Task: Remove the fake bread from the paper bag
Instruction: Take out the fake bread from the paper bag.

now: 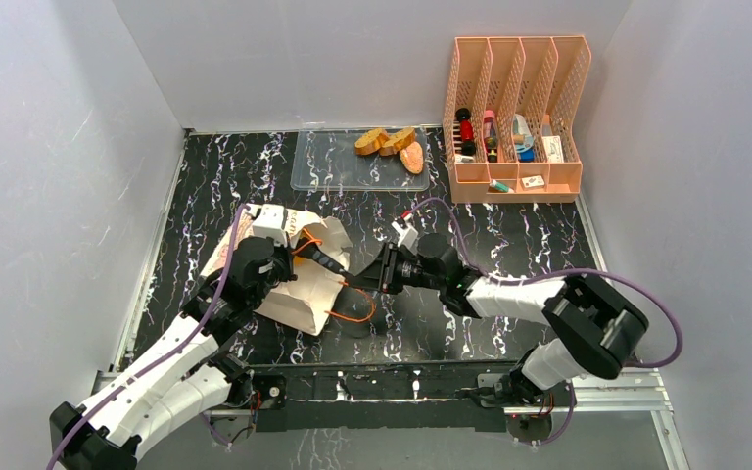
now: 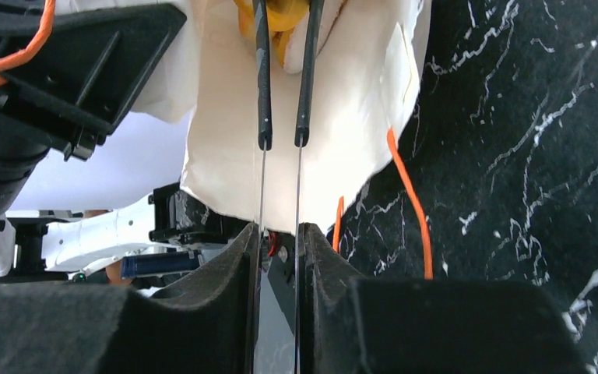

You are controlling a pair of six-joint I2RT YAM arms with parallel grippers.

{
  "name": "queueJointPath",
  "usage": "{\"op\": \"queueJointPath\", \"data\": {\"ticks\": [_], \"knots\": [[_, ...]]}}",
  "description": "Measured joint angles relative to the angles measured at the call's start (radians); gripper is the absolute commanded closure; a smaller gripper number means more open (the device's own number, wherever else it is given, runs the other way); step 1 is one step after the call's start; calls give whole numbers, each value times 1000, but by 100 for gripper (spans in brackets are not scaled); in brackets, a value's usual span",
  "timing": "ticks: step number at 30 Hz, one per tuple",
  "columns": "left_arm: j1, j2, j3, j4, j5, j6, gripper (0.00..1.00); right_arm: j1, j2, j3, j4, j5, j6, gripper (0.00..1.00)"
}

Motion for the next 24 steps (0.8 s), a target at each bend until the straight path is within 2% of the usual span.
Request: {"op": "queueJointPath", "data": {"ticks": [5,24], "knots": [[0,7,4,-8,-40,-1,100,-3,-98,-40,-74,12,-28,100],[0,55,70,-172,-350,-99,100,-4,-440,-92,-398,106,-105,100]]}}
